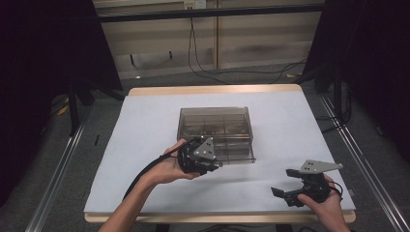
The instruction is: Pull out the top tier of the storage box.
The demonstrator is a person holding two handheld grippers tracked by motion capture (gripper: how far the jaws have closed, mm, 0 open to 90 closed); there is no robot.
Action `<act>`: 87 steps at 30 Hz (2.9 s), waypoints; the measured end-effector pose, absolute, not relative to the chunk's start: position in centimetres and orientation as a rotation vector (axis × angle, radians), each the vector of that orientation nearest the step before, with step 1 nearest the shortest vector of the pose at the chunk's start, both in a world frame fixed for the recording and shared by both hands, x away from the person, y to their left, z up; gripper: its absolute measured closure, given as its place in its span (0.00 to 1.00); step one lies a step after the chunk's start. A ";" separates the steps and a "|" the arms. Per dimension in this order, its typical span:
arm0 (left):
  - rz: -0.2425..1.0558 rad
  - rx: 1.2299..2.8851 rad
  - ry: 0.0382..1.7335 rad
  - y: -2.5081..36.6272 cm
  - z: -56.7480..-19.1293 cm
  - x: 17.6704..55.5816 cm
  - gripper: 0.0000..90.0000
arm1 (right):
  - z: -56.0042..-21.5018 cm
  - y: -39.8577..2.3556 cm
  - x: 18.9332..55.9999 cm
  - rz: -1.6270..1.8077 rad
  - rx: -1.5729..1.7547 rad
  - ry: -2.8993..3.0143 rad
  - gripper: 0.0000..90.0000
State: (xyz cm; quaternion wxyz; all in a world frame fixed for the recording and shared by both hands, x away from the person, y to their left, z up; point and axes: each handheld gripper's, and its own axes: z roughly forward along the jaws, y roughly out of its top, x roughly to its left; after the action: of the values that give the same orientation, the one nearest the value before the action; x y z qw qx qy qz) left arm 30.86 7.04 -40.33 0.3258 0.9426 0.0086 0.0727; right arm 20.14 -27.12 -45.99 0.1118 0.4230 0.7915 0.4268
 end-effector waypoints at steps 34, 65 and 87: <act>0.181 2.510 -0.004 6.9 -40.2 30.2 0.80 | -46.0 -27.1 20.2 1.251 1.240 2.327 0.10; 0.360 2.159 0.440 14.0 -40.1 28.1 0.27 | -46.0 -27.1 20.2 1.253 1.237 2.323 0.10; 0.355 2.020 0.720 19.9 -42.9 25.2 0.29 | -46.0 -27.1 20.1 1.251 1.244 2.320 0.10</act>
State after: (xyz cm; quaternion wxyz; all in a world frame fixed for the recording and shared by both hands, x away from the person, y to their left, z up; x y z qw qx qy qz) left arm 25.20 19.89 -42.86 0.4652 0.8227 0.2930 0.1446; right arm 20.11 -27.07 -45.97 0.1134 0.4240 0.7908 0.4266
